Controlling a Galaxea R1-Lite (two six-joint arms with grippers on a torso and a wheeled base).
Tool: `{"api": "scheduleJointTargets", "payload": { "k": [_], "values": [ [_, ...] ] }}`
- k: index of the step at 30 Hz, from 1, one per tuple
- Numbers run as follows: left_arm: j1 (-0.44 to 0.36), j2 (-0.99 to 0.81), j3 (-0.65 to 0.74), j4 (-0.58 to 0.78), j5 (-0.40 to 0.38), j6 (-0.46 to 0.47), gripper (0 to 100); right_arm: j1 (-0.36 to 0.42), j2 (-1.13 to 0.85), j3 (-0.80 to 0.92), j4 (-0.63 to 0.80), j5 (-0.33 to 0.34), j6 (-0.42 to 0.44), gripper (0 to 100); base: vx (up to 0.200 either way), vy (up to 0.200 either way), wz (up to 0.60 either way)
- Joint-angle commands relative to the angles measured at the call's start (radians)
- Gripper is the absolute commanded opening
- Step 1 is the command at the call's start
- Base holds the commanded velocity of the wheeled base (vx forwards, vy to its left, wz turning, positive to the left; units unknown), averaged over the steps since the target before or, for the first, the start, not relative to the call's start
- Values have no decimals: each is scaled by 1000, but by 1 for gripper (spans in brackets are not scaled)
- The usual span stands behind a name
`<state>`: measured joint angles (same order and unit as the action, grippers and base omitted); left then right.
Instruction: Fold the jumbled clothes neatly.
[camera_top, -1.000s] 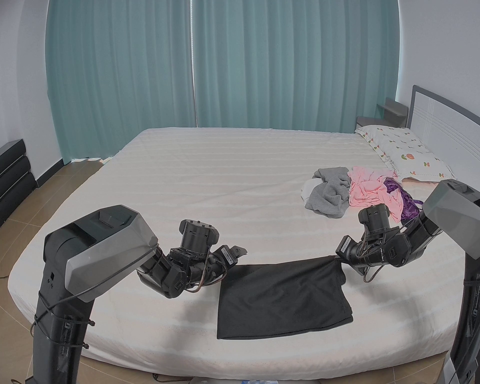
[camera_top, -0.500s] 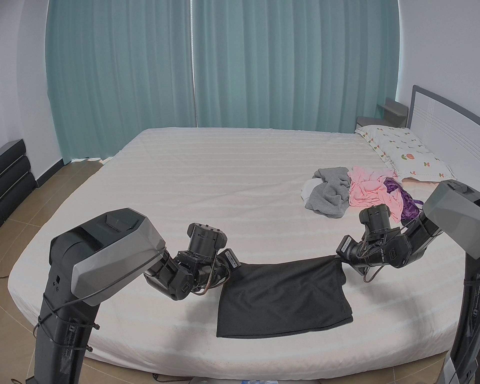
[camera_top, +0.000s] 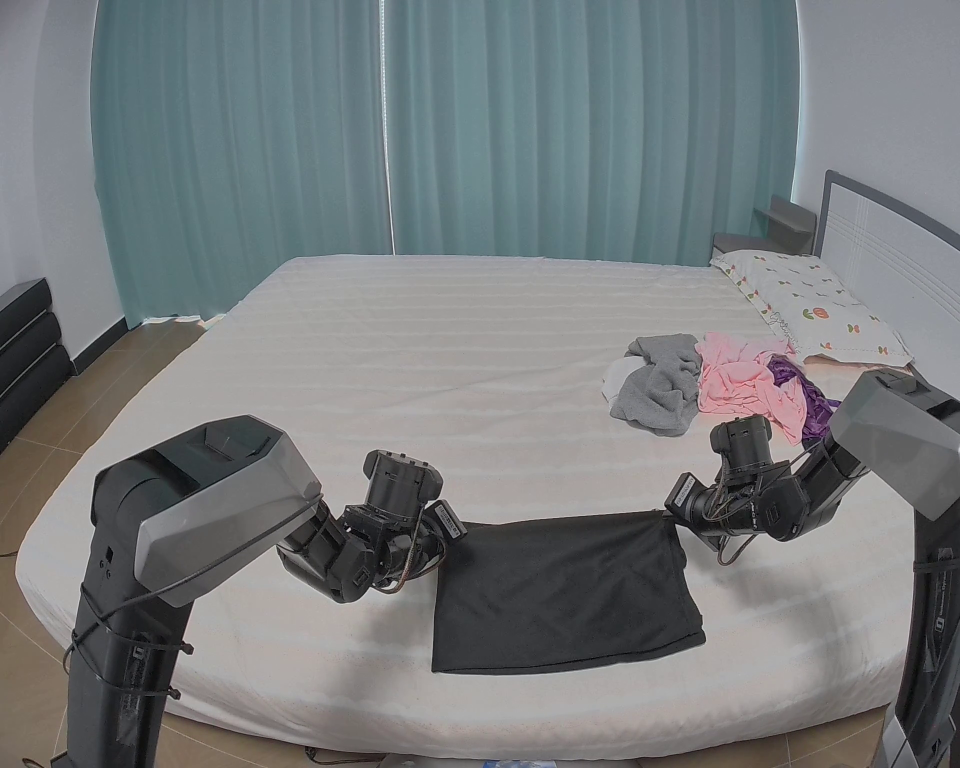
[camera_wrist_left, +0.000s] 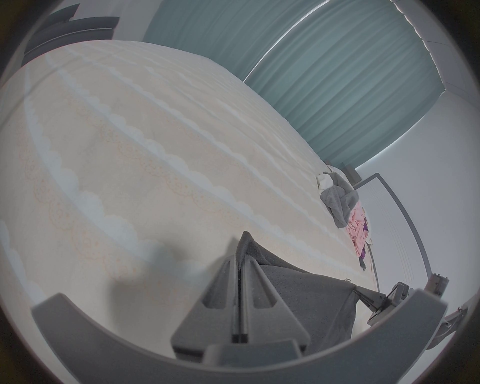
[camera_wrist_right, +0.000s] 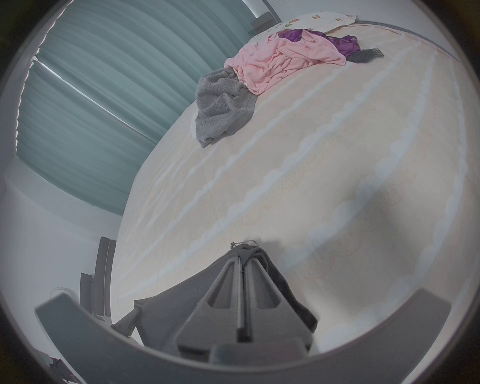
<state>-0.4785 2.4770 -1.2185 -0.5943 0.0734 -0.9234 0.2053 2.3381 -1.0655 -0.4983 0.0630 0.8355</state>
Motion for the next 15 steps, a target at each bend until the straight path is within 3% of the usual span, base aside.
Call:
{"api": "scheduleJointTargets", "payload": {
  "k": [1,12,13,15],
  "values": [
    [6,-7,10,1,0,0,0,0,46,-24,-5,0,0,0,0,0,0],
    [8,-24,27,1,0,-5,0,9,50,-21,-29,-6,-1,0,0,0,0],
    [8,-24,27,1,0,-5,0,9,50,-21,-29,-6,-1,100,0,0,0],
    [6,-30,45,1,-11,-9,0,9,44,-17,-31,-6,2,100,0,0,0]
  ]
}}
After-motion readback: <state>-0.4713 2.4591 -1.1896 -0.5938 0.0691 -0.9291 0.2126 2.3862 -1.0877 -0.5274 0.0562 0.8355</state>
